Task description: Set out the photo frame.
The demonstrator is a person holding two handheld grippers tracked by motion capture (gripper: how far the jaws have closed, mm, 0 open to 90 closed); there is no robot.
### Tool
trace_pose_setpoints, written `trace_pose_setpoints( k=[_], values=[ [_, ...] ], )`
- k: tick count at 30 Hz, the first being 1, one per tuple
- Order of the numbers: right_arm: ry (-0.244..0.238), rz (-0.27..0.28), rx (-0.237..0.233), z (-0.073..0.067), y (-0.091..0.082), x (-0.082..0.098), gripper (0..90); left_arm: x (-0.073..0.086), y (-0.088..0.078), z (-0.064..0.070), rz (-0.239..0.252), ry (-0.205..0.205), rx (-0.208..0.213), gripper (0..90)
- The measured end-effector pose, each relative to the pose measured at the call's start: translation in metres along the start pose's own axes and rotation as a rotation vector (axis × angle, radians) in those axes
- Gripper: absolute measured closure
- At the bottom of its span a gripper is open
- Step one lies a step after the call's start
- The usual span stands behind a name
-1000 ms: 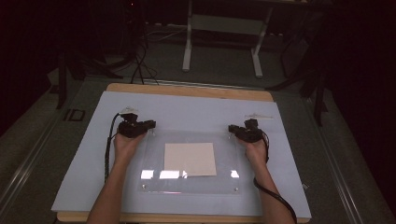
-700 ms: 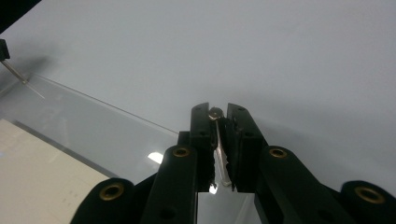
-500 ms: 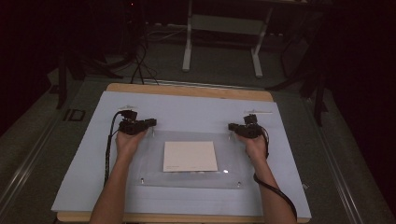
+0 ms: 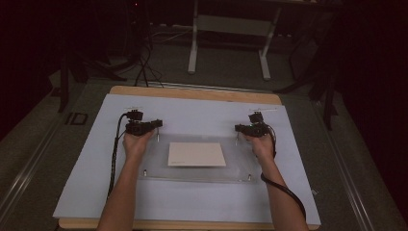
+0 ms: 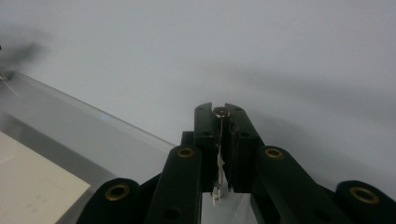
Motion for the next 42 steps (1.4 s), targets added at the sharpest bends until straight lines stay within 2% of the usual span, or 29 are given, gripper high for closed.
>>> trace_pose_setpoints(
  k=[7,9,14,16,17,20,21,22,25,28,29,30,33,42],
  values=[
    [-0.022,-0.045,0.029,0.0,0.001,-0.005,83.4,-0.002,0.003,0.0,-0.005,-0.027,-0.022,82.1],
    [-0.036,-0.049,0.054,-0.001,-0.001,-0.005,79.5,-0.002,0.004,0.001,-0.007,-0.031,-0.026,82.2],
    [-0.041,-0.006,0.085,-0.005,-0.017,-0.012,72.1,-0.004,0.005,0.0,-0.03,-0.045,-0.036,82.2],
    [-0.039,-0.004,0.068,-0.008,-0.025,-0.015,72.1,-0.004,0.006,0.0,-0.033,-0.043,-0.037,82.2],
    [-0.055,-0.011,0.064,-0.011,-0.028,-0.015,71.8,-0.004,0.006,0.0,-0.033,-0.047,-0.034,82.2],
    [-0.117,-0.019,0.043,-0.023,-0.037,-0.016,71.5,-0.005,0.006,0.0,-0.036,-0.048,-0.035,82.1],
    [-0.117,-0.019,0.043,-0.023,-0.037,-0.016,71.5,-0.005,0.006,0.0,-0.036,-0.048,-0.035,82.1],
    [-0.158,-0.018,0.021,-0.031,-0.043,-0.017,73.3,-0.005,0.006,0.0,-0.04,-0.051,-0.036,82.1],
    [-0.21,-0.022,0.001,-0.041,-0.051,-0.018,78.5,-0.005,0.007,0.0,-0.041,-0.054,-0.036,82.1],
    [-0.232,-0.02,0.006,-0.048,-0.056,-0.019,83.1,-0.005,0.007,0.0,-0.044,-0.057,-0.033,82.0],
    [-0.25,-0.007,-0.007,-0.055,-0.062,-0.021,88.7,-0.005,0.007,0.0,-0.045,-0.057,-0.035,82.0],
    [-0.259,-0.004,-0.009,-0.059,-0.065,-0.022,89.9,-0.005,0.007,0.0,-0.048,-0.057,-0.037,82.0],
    [-0.295,0.0,-0.012,-0.072,-0.073,-0.021,90.0,-0.006,0.007,0.001,-0.049,-0.064,-0.039,82.0],
    [-0.412,0.006,-0.076,-0.118,-0.095,-0.012,90.0,-0.006,0.007,0.0,-0.051,-0.067,-0.041,81.9]
  ],
)
Point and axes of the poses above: each handheld gripper's, and its own axes: y roughly forward along the jaws, x roughly out of its underside, z roughly to its right, the point moved 6 cm from there along y, roughly forward along the jaws, and after that the axes turned 4 degrees about -x, right-handed, at the moved point
